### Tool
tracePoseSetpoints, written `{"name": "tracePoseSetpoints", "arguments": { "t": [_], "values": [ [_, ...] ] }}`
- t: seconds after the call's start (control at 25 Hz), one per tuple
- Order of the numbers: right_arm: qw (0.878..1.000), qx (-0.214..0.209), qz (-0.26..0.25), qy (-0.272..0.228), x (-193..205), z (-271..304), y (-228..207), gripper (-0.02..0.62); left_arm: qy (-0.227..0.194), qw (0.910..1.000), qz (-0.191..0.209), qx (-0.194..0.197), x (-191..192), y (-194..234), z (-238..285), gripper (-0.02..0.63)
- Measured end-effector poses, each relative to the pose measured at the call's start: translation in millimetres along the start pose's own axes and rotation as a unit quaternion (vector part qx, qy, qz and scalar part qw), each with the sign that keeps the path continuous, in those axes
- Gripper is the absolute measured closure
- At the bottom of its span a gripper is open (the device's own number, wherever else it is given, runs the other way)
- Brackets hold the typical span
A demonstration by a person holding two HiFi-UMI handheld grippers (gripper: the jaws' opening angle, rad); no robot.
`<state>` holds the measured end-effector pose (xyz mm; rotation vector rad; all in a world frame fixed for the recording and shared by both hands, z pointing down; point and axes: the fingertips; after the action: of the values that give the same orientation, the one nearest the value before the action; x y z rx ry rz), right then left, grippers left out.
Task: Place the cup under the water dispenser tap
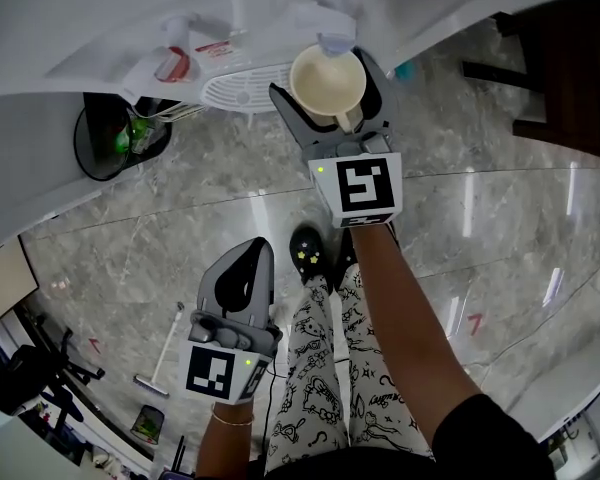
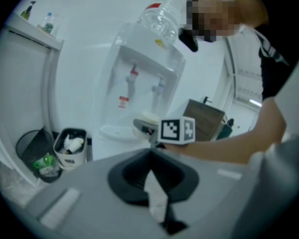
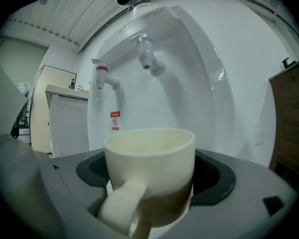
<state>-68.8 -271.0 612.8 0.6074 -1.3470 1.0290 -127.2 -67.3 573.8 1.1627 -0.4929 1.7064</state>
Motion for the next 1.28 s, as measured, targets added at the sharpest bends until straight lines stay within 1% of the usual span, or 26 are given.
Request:
{"name": "tracePoseSetpoints", "arguments": {
  "t": [0.16, 0.32, 0.48, 0.6, 0.76, 0.88, 1.04, 1.12, 1.16, 1.28],
  "values": [
    [1.0, -0.001, -0.01, -0.001, 0, 3, 0, 0.167, -0.005, 0.9999, -0.006, 0.012, -2, -8, 0, 0.609],
    [1.0, 0.006, -0.006, -0.007, -2, 0, -1, 0.167, -0.008, 0.9997, -0.012, 0.022, -2, -12, -2, 0.609],
    [1.0, 0.007, -0.005, -0.008, -2, -5, -1, 0.166, -0.003, 0.9996, -0.017, 0.021, 1, -11, -3, 0.609],
    [1.0, 0.001, -0.003, -0.01, -4, -7, 0, 0.166, 0.003, 0.9994, -0.024, 0.023, 2, -12, -5, 0.609],
    [1.0, -0.008, -0.019, -0.015, -11, -10, 4, 0.166, 0.002, 0.999, -0.03, 0.035, 1, -20, -4, 0.609],
    [1.0, -0.011, -0.019, -0.02, -17, -15, 6, 0.166, 0.004, 0.9985, -0.036, 0.042, 1, -25, -3, 0.609],
    [0.997, -0.02, -0.062, -0.034, -33, -28, 15, 0.166, -0.002, 0.9982, -0.04, 0.044, -6, -28, -4, 0.609],
    [0.996, -0.017, -0.072, -0.04, -43, -42, 20, 0.166, -0.01, 0.9986, -0.032, 0.04, -15, -28, -7, 0.608],
    [0.997, -0.013, -0.068, -0.042, -50, -52, 22, 0.166, -0.014, 0.999, -0.022, 0.035, -21, -28, -11, 0.609],
    [0.998, -0.001, -0.027, -0.051, -80, -100, 25, 0.167, -0.035, 0.999, 0.022, 0.018, -50, -33, -27, 0.608]
  ]
}}
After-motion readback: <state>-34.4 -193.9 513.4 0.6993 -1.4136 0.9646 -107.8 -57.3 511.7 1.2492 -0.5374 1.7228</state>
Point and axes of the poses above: the fingertips, and each gripper's own axes: z forward along the fingers, y to its left, x out of its underside, and after that the axes turned 9 degrees about z, right-handed
